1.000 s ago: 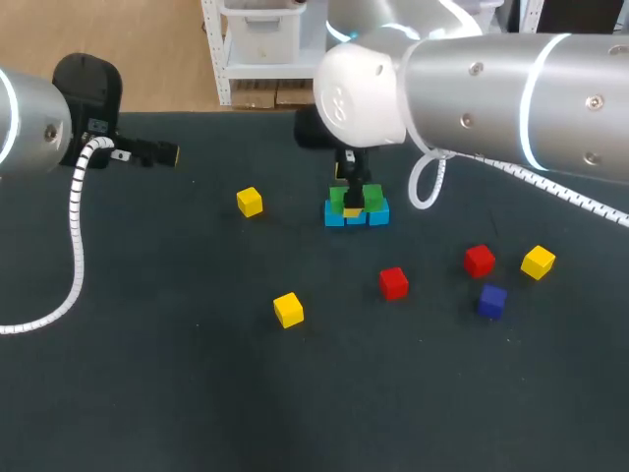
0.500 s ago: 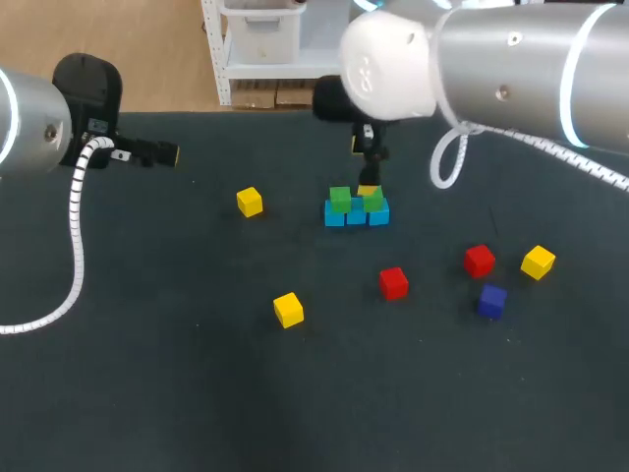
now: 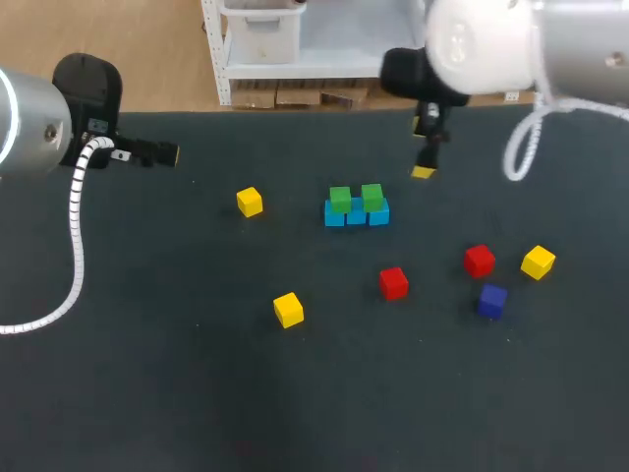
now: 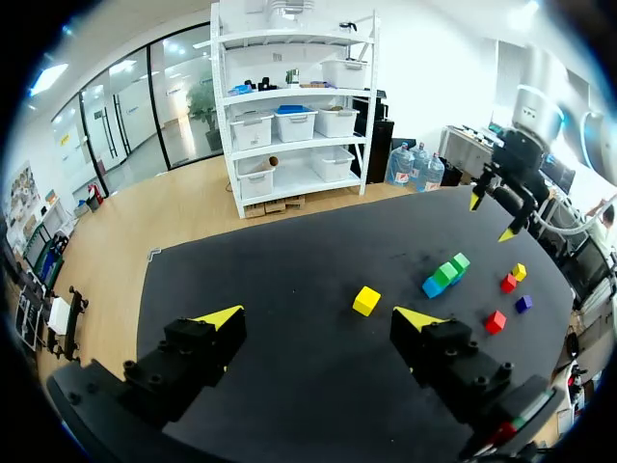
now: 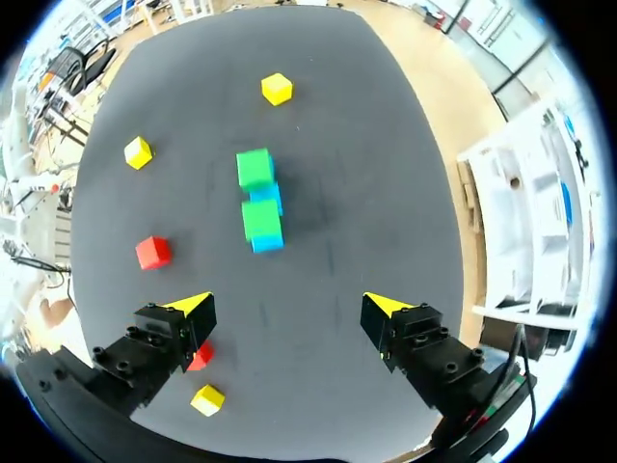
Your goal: Place the blue cubes, place green cubes on the blue cubes, place the yellow cubes on the green cubes, then place the red cubes on the yellow cubes, and place purple cube on the red cubes.
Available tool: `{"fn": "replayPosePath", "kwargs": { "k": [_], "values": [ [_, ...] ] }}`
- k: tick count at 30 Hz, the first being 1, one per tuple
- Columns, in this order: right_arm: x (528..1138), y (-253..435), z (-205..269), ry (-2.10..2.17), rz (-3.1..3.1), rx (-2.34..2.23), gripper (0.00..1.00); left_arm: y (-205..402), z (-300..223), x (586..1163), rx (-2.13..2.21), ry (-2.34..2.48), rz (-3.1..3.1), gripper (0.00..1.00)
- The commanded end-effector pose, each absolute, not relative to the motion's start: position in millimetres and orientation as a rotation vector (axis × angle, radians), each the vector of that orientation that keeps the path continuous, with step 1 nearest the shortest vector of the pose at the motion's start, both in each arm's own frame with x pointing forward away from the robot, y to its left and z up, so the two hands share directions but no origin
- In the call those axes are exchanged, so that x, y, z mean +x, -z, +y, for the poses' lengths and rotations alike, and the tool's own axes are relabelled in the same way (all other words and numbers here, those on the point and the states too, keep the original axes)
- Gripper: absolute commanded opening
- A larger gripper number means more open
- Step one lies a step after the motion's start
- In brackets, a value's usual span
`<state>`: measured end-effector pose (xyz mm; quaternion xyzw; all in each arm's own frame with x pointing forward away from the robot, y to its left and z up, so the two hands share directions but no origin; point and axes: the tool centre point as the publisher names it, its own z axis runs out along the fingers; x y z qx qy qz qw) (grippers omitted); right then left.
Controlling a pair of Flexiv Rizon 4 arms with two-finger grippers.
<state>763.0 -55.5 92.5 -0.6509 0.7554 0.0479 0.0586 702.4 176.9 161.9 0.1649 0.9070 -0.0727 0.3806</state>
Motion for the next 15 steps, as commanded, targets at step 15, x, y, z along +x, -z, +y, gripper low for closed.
{"fn": "replayPosePath", "kwargs": {
  "k": [15],
  "values": [
    [736.3, -78.0, -148.8, -0.184, 2.379, -1.659, 1.0, -162.1, 178.1, 702.7, 0.424, 0.191, 2.315, 1.0]
  ]
}}
